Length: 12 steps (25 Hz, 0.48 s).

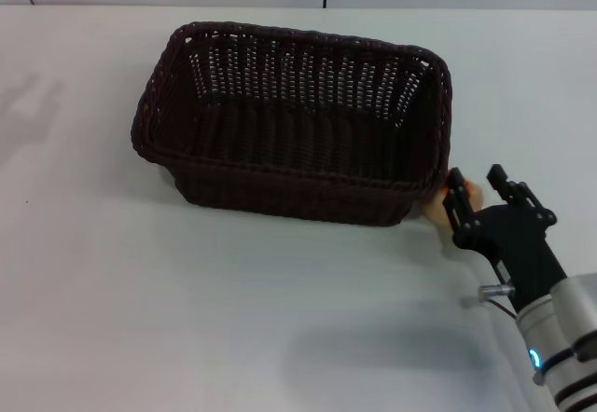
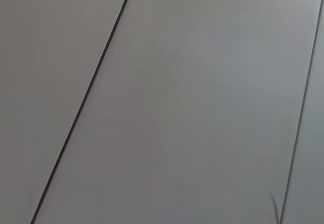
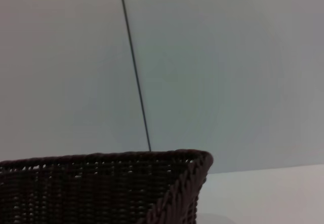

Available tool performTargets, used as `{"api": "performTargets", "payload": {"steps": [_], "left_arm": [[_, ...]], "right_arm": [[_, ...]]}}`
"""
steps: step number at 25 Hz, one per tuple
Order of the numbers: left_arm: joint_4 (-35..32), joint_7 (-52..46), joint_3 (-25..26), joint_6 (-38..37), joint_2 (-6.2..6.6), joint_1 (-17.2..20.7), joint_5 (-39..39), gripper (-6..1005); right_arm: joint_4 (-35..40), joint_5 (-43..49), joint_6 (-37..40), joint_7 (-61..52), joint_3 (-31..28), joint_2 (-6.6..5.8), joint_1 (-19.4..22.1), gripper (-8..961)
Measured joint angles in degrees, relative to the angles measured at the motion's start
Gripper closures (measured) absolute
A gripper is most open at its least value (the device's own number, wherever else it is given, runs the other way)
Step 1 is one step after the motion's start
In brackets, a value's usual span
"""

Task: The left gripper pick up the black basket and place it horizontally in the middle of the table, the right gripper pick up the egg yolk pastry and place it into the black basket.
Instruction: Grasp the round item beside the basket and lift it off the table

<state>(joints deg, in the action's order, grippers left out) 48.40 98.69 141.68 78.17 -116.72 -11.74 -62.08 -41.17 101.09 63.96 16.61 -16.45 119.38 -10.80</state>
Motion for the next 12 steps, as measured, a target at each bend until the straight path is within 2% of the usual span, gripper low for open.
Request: {"api": "performTargets", "payload": {"steps": [12], "left_arm": [[-0.06,0.03,0.88,1.65,-0.02,0.14,0.17,624]], "right_arm": [[2.12,-0.02,-5.06,-0.86,-1.17,-0.16,-2.08,463]]}}
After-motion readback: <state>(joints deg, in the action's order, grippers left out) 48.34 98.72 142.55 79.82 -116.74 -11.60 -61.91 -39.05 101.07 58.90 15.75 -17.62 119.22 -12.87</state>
